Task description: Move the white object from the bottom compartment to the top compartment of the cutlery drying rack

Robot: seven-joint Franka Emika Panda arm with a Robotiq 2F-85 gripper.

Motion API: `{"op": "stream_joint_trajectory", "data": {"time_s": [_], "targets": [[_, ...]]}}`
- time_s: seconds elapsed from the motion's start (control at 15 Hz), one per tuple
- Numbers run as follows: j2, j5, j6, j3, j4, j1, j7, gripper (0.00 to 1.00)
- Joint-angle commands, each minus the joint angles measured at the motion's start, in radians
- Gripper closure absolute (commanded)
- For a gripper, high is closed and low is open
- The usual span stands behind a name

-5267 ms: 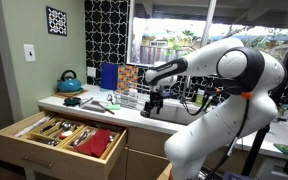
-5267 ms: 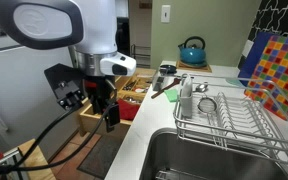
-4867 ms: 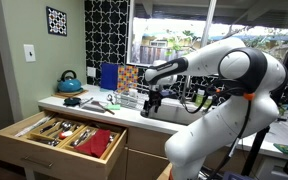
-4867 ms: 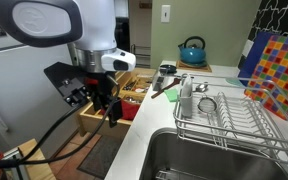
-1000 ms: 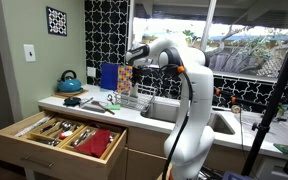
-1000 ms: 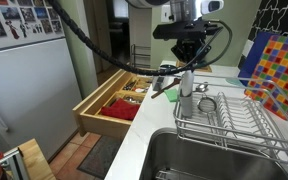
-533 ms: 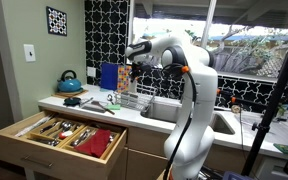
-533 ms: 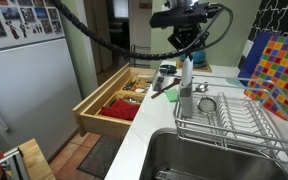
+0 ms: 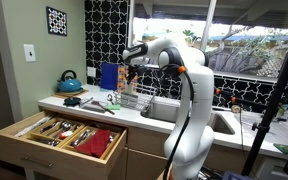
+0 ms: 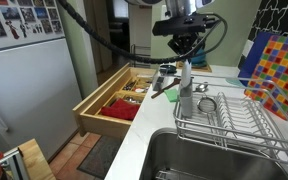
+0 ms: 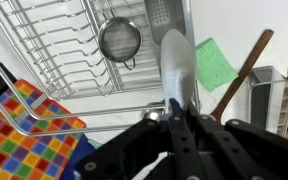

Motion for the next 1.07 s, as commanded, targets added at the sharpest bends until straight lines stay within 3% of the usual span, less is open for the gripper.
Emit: {"op": "stream_joint_trajectory", "data": {"time_s": [0.0,0.47,1.0], "targets": [[0.056,0.035,0.027,0.013,0.041,-0.006,-0.017,0.95],[0.122,0.028,0.051,0.044,0.101,-0.011,0.006,0.95],[0.144,0.023,0.056,0.046,0.061,-0.023,0.038,0.95]]}}
